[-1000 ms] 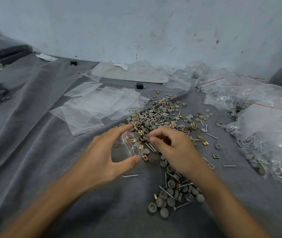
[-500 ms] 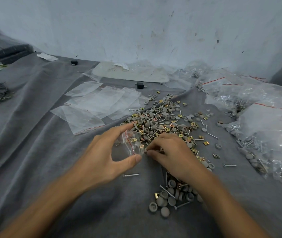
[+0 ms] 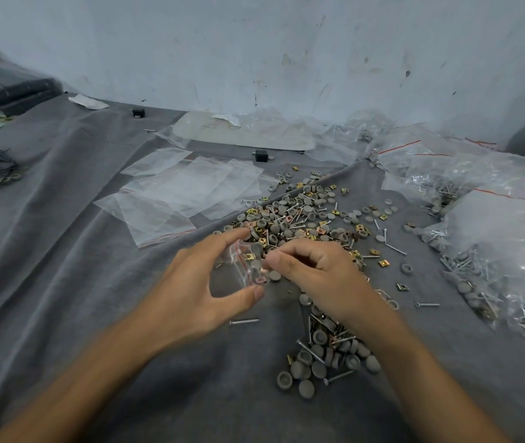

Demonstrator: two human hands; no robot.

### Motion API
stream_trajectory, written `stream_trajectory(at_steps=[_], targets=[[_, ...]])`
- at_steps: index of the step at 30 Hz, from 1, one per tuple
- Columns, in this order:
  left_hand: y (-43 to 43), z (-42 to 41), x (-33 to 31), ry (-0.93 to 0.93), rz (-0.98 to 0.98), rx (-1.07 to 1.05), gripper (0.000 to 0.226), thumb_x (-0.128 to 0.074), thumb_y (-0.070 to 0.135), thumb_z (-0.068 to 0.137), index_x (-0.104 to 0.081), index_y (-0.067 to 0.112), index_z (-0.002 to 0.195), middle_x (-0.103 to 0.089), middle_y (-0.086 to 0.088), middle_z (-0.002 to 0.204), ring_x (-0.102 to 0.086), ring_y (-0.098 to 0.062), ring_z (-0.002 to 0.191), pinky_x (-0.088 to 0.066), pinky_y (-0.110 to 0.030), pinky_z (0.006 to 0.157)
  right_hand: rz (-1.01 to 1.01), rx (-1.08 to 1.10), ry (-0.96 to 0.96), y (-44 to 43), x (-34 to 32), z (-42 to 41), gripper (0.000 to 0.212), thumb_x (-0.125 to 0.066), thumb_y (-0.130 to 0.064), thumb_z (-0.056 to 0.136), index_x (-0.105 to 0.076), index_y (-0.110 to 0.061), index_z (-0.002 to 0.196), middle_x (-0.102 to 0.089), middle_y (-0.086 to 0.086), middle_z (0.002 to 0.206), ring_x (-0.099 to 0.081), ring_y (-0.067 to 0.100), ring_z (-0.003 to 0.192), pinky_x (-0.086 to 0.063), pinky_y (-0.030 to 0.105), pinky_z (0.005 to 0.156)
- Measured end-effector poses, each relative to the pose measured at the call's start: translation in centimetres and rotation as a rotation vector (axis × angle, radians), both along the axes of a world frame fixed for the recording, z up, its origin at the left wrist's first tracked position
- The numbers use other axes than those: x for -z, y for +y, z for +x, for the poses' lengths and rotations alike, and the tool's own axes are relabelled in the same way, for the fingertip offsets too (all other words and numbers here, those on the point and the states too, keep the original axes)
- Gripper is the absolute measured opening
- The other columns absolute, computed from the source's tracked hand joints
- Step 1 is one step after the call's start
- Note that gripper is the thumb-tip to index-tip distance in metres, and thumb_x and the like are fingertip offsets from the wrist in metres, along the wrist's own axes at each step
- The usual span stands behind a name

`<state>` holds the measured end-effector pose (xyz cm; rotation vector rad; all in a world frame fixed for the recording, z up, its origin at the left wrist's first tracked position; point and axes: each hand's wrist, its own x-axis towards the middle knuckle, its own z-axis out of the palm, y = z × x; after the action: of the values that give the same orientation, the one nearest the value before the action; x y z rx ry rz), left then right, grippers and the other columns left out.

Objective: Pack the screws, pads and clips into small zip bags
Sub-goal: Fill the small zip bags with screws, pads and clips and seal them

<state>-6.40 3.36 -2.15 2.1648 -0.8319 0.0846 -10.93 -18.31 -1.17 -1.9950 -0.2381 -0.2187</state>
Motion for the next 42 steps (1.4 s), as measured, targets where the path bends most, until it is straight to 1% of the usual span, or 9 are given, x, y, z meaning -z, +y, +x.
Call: stream_trajectory(at_steps=[3,8,10,13,16,23,28,32,42], targets=[[0.0,0.0,0.0,0.004,-0.001,-0.004,0.083,-0.064,0.074,0.071,-0.039,0.048,0.146,-0.047,0.028,0.146,-0.041,0.001,0.137,-0.039,-0.040,0.115,-0.085,-0.030,0.132,-1.4,-0.4,-0.3,0.013,-0.068,-0.032,0.096,-0.075,-0.024,0.089,-0.063,-0.001,0.069,-0.052,0.010,0.061,-0.042,0.029,0.056],[0.1,0.2,0.1,0.000,0.005,-0.004,0.084,-0.065,0.073,0.072,-0.039,0.046,0.147,-0.049,0.026,0.145,-0.043,-0.001,0.136,-0.040,-0.041,0.113,-0.423,-0.284,0.399,-2.1,-1.4,-1.6,0.007,-0.080,-0.027,0.086,-0.077,-0.022,0.090,-0.071,-0.009,0.080,-0.061,0.001,0.069,-0.050,0.022,0.063],[0.1,0.2,0.1,-0.007,0.003,-0.005,0.083,-0.065,0.073,0.072,-0.039,0.047,0.146,-0.049,0.026,0.145,-0.044,-0.001,0.136,-0.041,-0.040,0.113,-0.563,-0.311,0.427,-1.6,-1.9,-2.0,0.015,-0.083,-0.035,0.081,-0.076,-0.028,0.091,-0.070,-0.007,0.089,-0.065,0.004,0.081,-0.054,0.026,0.072],[0.1,0.2,0.1,-0.014,0.007,-0.002,0.083,-0.064,0.074,0.073,-0.038,0.048,0.147,-0.048,0.026,0.146,-0.043,0.001,0.136,-0.041,-0.039,0.113,-0.760,-0.374,0.456,-1.3,-2.2,-2.7,0.040,-0.087,-0.049,0.071,-0.069,-0.035,0.104,-0.060,-0.013,0.100,-0.052,0.001,0.099,-0.046,0.022,0.084],[0.2,0.2,0.2,-0.013,0.007,0.000,0.084,-0.063,0.075,0.073,-0.037,0.048,0.147,-0.047,0.027,0.146,-0.042,0.003,0.136,-0.040,-0.035,0.113,-0.880,-0.397,0.430,-1.0,-2.0,-3.2,0.048,-0.086,-0.050,0.070,-0.060,-0.036,0.108,-0.052,-0.018,0.102,-0.041,0.001,0.101,-0.034,0.012,0.082],[0.1,0.0,0.1,-0.007,0.015,-0.010,0.085,-0.063,0.074,0.072,-0.037,0.047,0.148,-0.047,0.027,0.147,-0.041,0.001,0.136,-0.039,-0.034,0.113,-0.835,-0.260,0.425,-1.3,-1.7,-2.7,0.031,-0.080,-0.044,0.076,-0.063,-0.033,0.099,-0.054,-0.014,0.099,-0.049,0.002,0.098,-0.048,0.030,0.087],[0.0,0.0,0.1,-0.008,0.004,-0.008,0.084,-0.064,0.073,0.072,-0.039,0.047,0.147,-0.049,0.026,0.145,-0.043,0.003,0.135,-0.039,-0.034,0.113,-0.825,-0.168,0.326,-1.1,-1.1,-1.8,0.014,-0.070,-0.033,0.079,-0.061,-0.030,0.088,-0.058,-0.011,0.090,-0.055,0.005,0.085,-0.048,0.024,0.073],[0.1,0.0,0.0,0.001,0.007,-0.012,0.084,-0.064,0.073,0.072,-0.039,0.048,0.147,-0.048,0.027,0.146,-0.043,0.002,0.135,-0.039,-0.035,0.113,-0.858,-0.074,0.252,-1.5,-0.5,-1.2,0.013,-0.065,-0.033,0.082,-0.061,-0.026,0.091,-0.056,-0.011,0.091,-0.054,0.010,0.086,-0.050,0.036,0.079],[0.1,0.1,-0.1,0.021,0.004,-0.015,0.082,-0.061,0.077,0.070,-0.031,0.057,0.143,-0.046,0.027,0.147,-0.041,-0.002,0.137,-0.039,-0.040,0.114,-0.686,0.112,0.079,-3.0,0.2,-0.6,0.008,-0.062,-0.033,0.097,-0.066,-0.033,0.104,-0.059,-0.018,0.101,-0.053,0.001,0.096,-0.044,0.023,0.081]])
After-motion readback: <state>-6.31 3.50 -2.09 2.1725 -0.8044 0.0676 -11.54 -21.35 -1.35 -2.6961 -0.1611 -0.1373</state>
